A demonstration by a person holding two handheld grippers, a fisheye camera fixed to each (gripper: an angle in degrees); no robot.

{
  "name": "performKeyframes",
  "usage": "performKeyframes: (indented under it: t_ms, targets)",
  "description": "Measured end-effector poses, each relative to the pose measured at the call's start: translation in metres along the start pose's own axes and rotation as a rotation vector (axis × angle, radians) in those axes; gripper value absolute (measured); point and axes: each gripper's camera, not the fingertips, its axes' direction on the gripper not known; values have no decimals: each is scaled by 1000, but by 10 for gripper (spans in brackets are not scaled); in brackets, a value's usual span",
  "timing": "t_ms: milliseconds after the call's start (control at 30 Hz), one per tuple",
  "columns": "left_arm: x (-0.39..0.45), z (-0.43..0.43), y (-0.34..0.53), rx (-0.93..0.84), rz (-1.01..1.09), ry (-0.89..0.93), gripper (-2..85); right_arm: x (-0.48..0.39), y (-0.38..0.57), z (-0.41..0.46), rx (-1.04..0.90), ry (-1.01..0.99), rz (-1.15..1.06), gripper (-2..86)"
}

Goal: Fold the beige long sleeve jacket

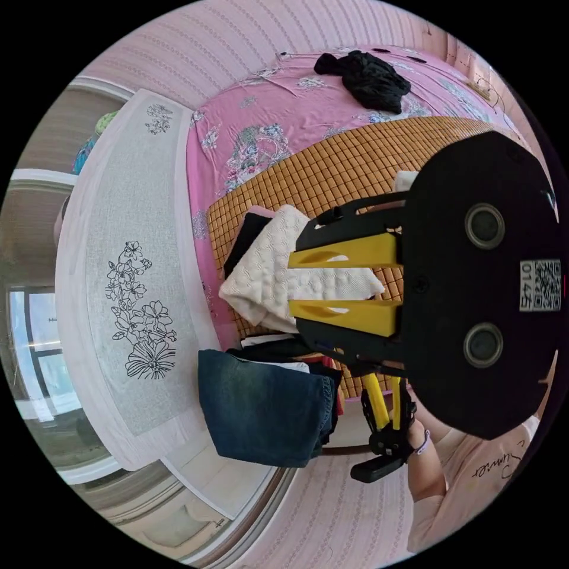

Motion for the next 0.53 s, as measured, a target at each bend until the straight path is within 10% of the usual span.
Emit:
performKeyframes:
  t_ms: [233, 533]
  targets:
    - [61, 17, 119, -188, 185, 116, 98, -4, 270, 18, -52, -126, 150, 69]
    - [225, 36, 200, -305, 630, 368, 103, -59, 667, -114, 97, 146, 1012, 73]
